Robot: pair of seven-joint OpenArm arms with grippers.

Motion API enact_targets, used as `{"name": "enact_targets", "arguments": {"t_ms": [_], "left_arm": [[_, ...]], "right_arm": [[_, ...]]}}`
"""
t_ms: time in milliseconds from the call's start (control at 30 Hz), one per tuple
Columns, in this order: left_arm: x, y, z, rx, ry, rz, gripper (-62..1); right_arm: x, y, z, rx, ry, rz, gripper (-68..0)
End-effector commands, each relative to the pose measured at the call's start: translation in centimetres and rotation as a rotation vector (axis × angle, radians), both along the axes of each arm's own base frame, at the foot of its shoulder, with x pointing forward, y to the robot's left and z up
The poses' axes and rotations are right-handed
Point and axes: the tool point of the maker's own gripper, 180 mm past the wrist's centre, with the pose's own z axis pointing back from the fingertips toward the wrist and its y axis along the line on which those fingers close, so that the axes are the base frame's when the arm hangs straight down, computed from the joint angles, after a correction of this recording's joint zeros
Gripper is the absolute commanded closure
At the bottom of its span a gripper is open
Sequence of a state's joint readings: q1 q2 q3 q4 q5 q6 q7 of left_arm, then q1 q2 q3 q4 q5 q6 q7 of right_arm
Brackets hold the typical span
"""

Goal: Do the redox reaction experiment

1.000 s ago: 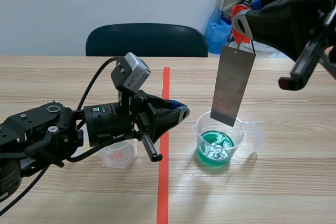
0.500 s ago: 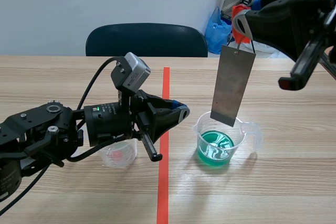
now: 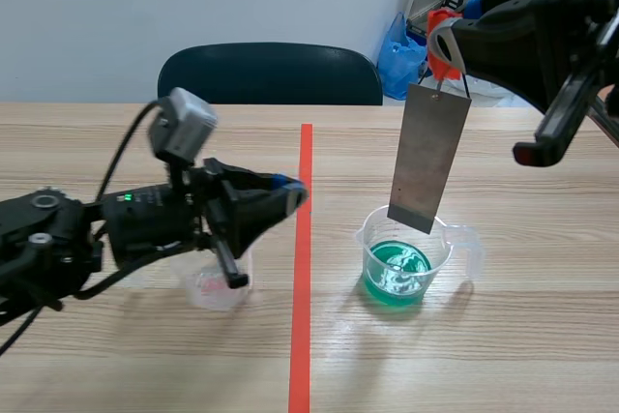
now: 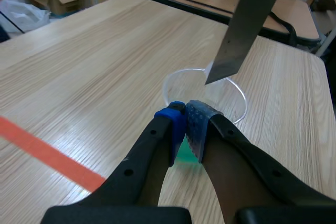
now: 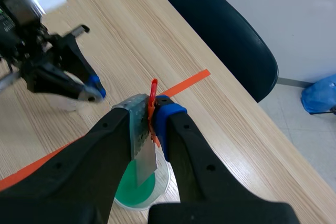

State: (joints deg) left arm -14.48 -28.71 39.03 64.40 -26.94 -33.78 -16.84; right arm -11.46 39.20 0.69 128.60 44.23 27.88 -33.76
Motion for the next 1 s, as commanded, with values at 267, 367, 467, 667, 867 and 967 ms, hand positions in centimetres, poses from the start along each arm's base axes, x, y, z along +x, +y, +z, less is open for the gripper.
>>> {"name": "enact_targets", "arguments": {"t_ms": [267, 367, 467, 667, 867, 967], "left_arm": [[-2.9, 13.5, 1.8, 0.083, -0.047, 0.181, -2.9], [-5.2, 17.7, 1.6, 0.104, -0.021, 0.257, -2.9], [-8.4, 21.2, 1.1, 0.135, 0.002, 0.319, -3.0], [-15.6, 26.1, 1.0, 0.177, -0.018, 0.456, -3.2], [-21.9, 29.0, 1.9, 0.272, -0.063, 0.591, -3.2], [-24.3, 29.6, 2.6, 0.310, -0.079, 0.634, -3.2]], "right_arm": [[0.1, 0.1, 1.1, 0.008, -0.034, 0.001, -0.6], [0.1, 0.1, 1.1, 0.008, -0.034, 0.001, -0.6], [0.1, 0.0, 1.1, 0.007, -0.034, 0.001, -0.6], [0.1, 0.0, 1.1, 0.007, -0.034, 0.001, -0.6], [0.1, 0.1, 1.0, 0.007, -0.034, 0.001, -0.6], [0.1, 0.1, 1.0, 0.007, -0.034, 0.001, -0.6]]}}
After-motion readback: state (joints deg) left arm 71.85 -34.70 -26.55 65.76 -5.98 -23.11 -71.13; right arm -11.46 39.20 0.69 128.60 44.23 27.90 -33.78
